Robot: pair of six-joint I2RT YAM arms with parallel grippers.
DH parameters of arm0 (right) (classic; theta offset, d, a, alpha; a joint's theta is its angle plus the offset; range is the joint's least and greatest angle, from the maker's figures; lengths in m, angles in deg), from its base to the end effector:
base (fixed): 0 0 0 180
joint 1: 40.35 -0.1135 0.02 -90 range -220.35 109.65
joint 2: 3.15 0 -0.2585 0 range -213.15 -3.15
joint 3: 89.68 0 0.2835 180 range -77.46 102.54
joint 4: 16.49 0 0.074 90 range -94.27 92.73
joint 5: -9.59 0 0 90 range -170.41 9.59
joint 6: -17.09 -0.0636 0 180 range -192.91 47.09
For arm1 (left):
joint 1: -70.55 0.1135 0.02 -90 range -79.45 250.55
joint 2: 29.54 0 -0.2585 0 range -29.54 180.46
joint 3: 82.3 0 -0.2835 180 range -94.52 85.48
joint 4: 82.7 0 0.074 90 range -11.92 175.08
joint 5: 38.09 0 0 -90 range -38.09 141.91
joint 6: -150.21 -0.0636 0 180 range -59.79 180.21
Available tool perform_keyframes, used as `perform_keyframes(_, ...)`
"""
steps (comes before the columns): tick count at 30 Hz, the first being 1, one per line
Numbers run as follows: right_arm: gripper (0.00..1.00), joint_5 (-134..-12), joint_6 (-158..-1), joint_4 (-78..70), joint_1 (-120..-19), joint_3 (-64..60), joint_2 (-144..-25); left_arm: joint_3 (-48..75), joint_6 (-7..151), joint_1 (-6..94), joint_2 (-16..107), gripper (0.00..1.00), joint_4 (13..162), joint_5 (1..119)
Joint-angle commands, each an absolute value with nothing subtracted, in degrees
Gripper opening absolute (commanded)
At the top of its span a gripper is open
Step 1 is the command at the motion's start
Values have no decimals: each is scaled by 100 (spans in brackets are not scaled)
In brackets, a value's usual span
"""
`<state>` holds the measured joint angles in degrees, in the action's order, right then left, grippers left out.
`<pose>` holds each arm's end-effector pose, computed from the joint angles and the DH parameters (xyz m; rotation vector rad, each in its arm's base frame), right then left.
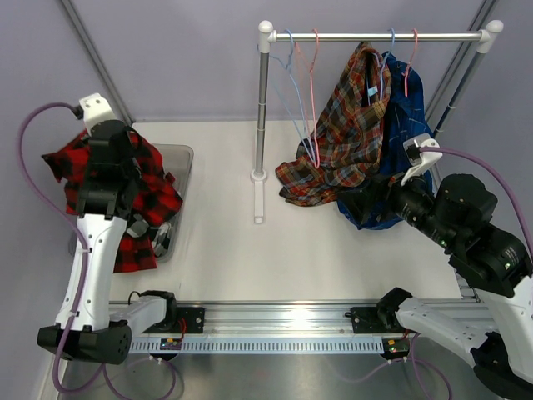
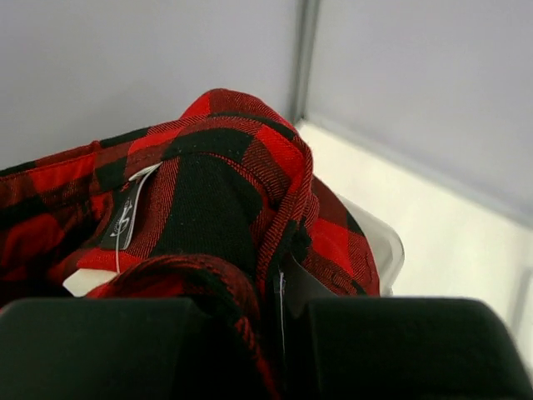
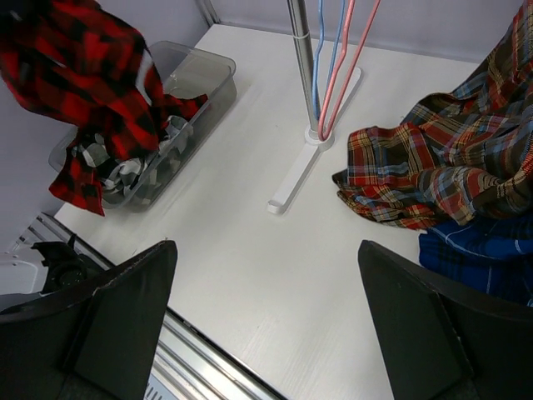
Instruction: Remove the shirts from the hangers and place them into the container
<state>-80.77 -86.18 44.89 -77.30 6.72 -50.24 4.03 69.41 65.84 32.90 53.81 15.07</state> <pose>0.1308 0.0979 0.4890 -0.3698 1.7868 0.6211 0.2671 0.0163 0.4631 -0.5220 1.6788 0.3956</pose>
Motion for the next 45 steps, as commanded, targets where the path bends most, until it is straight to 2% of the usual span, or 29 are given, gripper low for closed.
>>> perform_keyframes(1,99,-7996,-8592,4380,-7726,665,-4920,1128,7989,6686,3233,0,5010,2508)
perform_keyframes(6,100,-8014,-8591,4407,-7726,648,-4815,1858,8798,7098,3829,0,4720,4143)
perform_keyframes(11,100,-8505,-8653,4591,-7726,814,-4850,2631,9193,8451,4200,0,5132,5838)
perform_keyframes(18,99,-10657,-8662,5303,-7718,2025,-5805,3450,9686,9857,4481,0,5537,6894)
perform_keyframes(24,98,-10897,-8618,5321,-7552,3177,-6808,3723,9862,10236,4920,0,5801,7493)
perform_keyframes(28,91,-10512,-8539,5400,-6963,3670,-7345,3863,9994,10395,5219,0,6020,7712)
perform_keyframes(31,84,-10379,-8557,5252,-6498,3549,-7522,3846,10012,10395,5448,1,6249,7853)
perform_keyframes(37,78,-9781,-8547,4478,-5715,2468,-7522,3688,9950,10404,5317,14,6354,8056)
perform_keyframes(38,78,-9755,-8547,4407,-5679,2363,-7574,3670,9950,10395,5230,25,6363,8099)
perform_keyframes(41,76,-9579,-8512,4047,-5600,1836,-7679,3469,9959,10395,4764,42,6285,8170)
perform_keyframes(42,76,-9431,-8512,3846,-5591,1739,-7697,3390,9950,10404,4632,56,6197,8135)
perform_keyframes(45,74,-9403,-8521,3643,-5591,1536,-7855,3065,9985,10395,4061,66,6065,8240)
